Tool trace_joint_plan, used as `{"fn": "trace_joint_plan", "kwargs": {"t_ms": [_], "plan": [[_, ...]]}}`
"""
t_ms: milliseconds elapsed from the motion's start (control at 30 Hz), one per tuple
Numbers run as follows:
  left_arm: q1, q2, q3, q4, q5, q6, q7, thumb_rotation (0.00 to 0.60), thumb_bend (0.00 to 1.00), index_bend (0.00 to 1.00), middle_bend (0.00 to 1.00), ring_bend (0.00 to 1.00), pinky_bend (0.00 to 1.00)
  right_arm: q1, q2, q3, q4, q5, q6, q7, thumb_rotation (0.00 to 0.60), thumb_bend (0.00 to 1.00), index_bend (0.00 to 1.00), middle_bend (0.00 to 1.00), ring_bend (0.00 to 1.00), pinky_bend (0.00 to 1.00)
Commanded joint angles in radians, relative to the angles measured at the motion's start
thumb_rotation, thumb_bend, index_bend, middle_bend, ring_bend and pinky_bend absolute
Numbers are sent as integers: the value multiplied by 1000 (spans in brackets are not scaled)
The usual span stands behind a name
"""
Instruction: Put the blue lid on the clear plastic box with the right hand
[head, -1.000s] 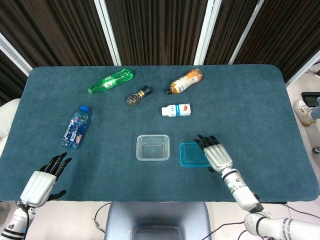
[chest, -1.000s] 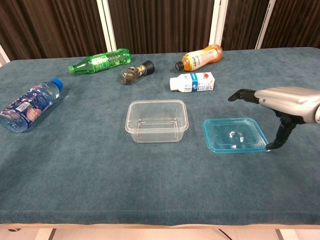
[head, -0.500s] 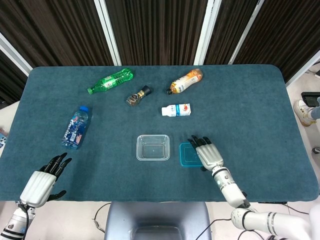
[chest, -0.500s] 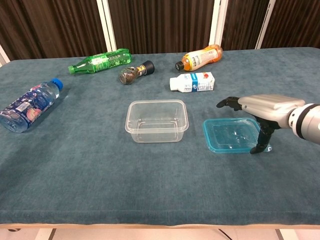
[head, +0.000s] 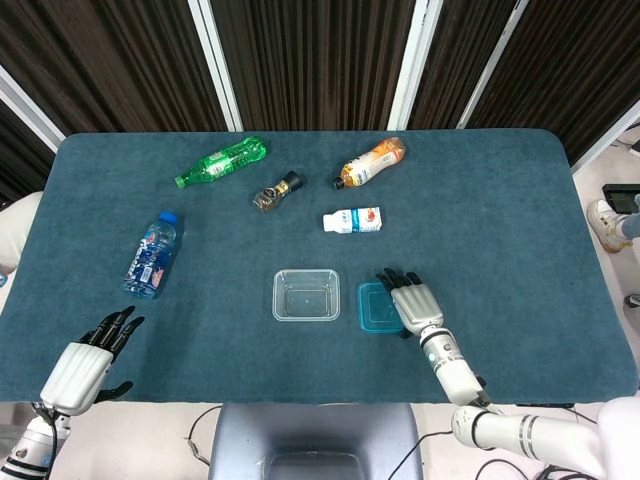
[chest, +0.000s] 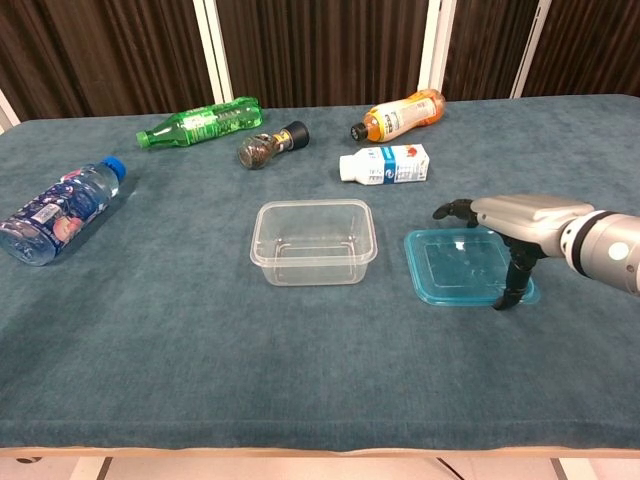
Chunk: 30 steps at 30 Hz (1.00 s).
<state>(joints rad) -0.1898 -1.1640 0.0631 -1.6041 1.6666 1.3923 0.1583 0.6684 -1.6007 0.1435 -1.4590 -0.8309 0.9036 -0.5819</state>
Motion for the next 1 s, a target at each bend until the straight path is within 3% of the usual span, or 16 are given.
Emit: {"fn": "trace_joint_plan", "kwargs": {"t_ms": [33,133,233,433,600,800,1000], "plan": [[0,0,0,-1,-1,0,0,600,298,114,12,102,424,3,-2,-5,8,-2,-3,12,600,240,93,153,234,229],[0,1,0,-1,0,1,-1,600,298,114,12,102,424,1,-2,-12,13,-11,1,26,600,240,161,216,323,304],[0,0,1,-1,2,1,1,600,299,114,13,104,424,-2,4,-16,10,-17,-1,48,600,253,297,327,479,460],[0,0,1,-2,2,0,4,600,298,114,14,105,424,-18,15,-28,0,-60,49,63,600,416,494,495,671,638],[0,-1,1,-3,0,-1,7,600,299,114,14,105,424,-48,33,-32,-35,-116,135,74,600,431,532,521,694,657],[0,-2,2,-5,1,-3,14,600,299,114,14,105,424,-97,93,-24,-150,-183,257,88,600,432,533,521,694,661],[-1,-4,3,-7,1,-8,23,600,299,114,15,105,424,-108,149,-1,-249,-233,260,162,600,432,533,521,694,663]]}}
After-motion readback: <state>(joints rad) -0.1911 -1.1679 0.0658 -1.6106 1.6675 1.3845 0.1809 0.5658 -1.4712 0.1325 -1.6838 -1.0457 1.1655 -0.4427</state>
